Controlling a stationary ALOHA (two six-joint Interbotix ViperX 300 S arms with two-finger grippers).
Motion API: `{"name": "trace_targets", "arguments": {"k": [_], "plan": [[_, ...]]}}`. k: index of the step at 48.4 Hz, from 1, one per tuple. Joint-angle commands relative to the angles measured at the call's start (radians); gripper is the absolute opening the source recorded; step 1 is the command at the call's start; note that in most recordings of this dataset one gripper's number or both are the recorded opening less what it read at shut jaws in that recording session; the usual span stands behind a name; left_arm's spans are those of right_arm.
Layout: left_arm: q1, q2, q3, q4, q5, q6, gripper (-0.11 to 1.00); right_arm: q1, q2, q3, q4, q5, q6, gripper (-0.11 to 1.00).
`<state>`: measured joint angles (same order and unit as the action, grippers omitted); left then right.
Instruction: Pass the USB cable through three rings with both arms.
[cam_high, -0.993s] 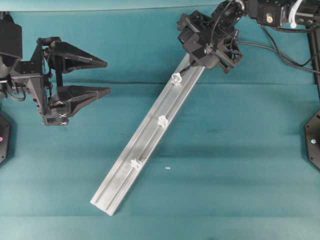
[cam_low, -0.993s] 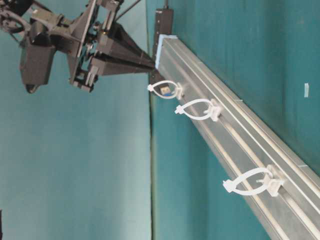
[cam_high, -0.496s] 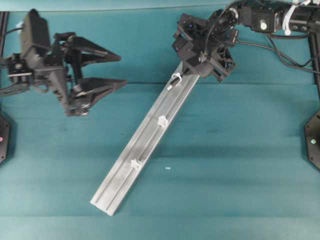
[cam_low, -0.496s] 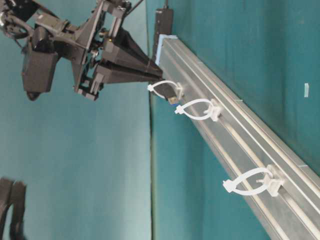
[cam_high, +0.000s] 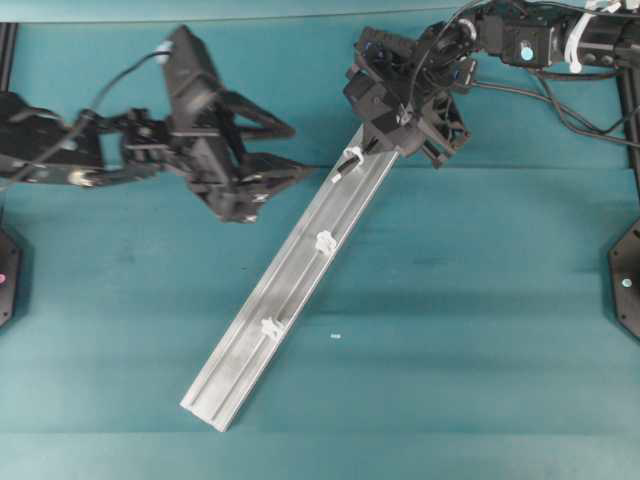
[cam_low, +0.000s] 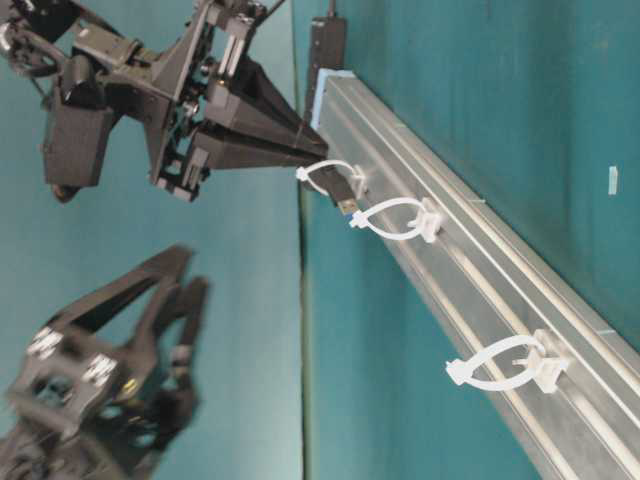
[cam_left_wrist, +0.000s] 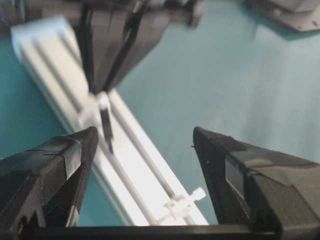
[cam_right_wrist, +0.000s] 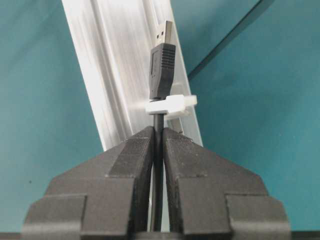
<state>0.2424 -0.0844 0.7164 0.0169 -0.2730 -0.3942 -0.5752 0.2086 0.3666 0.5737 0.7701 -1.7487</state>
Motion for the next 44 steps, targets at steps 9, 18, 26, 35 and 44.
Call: {"name": "trace_targets", "arguments": {"k": [9, 18, 26, 35, 44], "plan": [[0.002, 0.040, -0.023, 0.002, -0.005, -0.060, 0.85, 0.009, 0.000, -0.003, 0.018, 0.008, -0.011, 0.12], [0.002, 0.124, -0.074, 0.002, -0.005, -0.058, 0.85, 0.009, 0.002, -0.003, 0.018, 0.009, -0.011, 0.12], [0.006, 0.216, -0.129, 0.002, -0.005, -0.057, 0.85, 0.011, 0.002, -0.003, 0.018, 0.012, -0.009, 0.12], [0.006, 0.273, -0.153, 0.002, -0.005, -0.060, 0.85, 0.011, -0.002, -0.003, 0.018, 0.015, -0.009, 0.12], [0.006, 0.310, -0.169, 0.002, -0.005, -0.060, 0.84, 0.014, -0.003, -0.003, 0.018, 0.020, -0.009, 0.12]]}}
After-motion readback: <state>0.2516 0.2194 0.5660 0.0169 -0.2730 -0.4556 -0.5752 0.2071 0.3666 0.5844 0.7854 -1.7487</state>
